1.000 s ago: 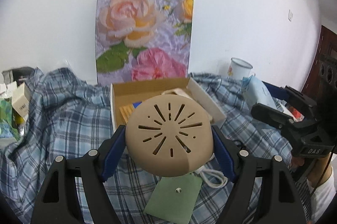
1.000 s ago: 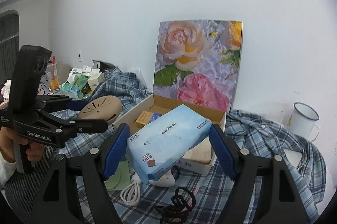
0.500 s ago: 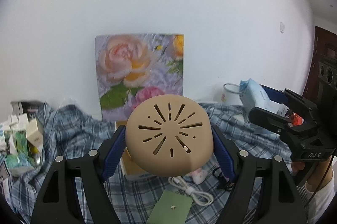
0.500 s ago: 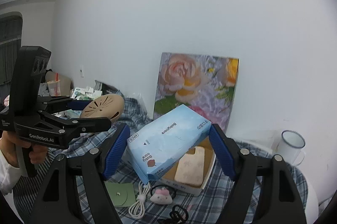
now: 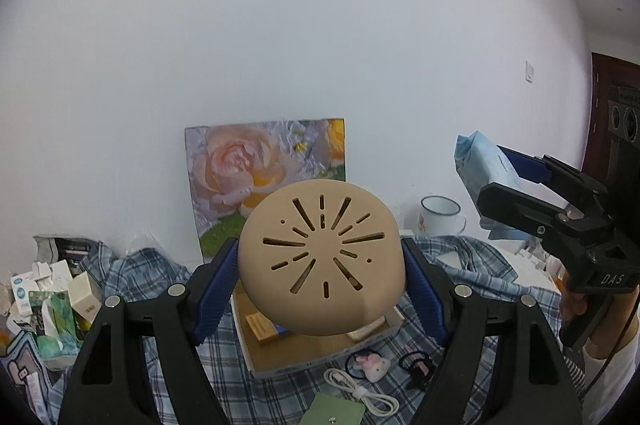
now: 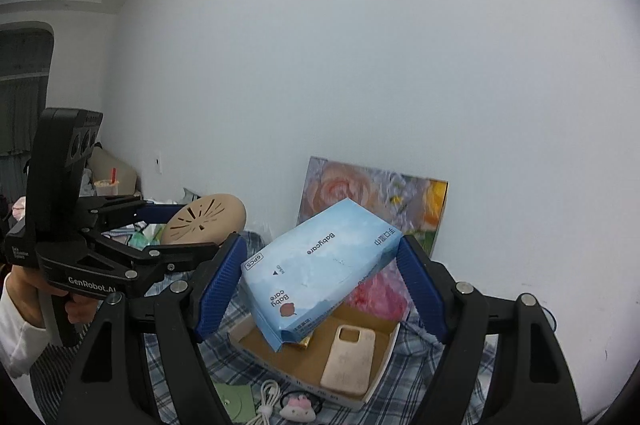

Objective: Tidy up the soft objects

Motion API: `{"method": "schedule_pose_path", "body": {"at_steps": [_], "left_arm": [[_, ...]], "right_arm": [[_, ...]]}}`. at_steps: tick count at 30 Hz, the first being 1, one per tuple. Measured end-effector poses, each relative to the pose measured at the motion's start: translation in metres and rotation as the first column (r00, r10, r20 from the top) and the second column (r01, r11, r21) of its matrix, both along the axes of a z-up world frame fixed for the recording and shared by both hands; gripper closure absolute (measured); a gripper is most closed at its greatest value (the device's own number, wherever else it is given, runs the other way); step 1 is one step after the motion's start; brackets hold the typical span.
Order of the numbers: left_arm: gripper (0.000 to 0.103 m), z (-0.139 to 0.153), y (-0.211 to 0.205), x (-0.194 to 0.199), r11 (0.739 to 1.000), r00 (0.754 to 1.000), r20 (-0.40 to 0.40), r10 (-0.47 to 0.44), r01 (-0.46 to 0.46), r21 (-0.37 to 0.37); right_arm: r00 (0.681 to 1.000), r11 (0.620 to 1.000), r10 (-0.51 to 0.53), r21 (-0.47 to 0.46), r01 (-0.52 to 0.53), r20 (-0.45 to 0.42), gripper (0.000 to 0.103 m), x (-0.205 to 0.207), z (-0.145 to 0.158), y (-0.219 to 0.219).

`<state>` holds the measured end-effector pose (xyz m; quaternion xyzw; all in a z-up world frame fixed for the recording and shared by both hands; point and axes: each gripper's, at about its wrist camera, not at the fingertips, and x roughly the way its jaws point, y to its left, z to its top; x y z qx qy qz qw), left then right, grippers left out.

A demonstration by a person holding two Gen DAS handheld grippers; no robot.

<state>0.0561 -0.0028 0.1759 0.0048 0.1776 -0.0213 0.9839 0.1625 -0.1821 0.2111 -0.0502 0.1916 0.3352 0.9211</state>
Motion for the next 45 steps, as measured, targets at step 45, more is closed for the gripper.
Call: {"method": "schedule_pose_path", "body": {"at_steps": [45], "left_arm": [[0.023,0.012,0.036,0.124,0.997,0.999,-0.003,0.043,-0.043,-0.057]], "right_arm": [[0.995,0.995,-0.011,0.093,0.020,-0.096,0.027,0.102,-0.041,0.017]]}}
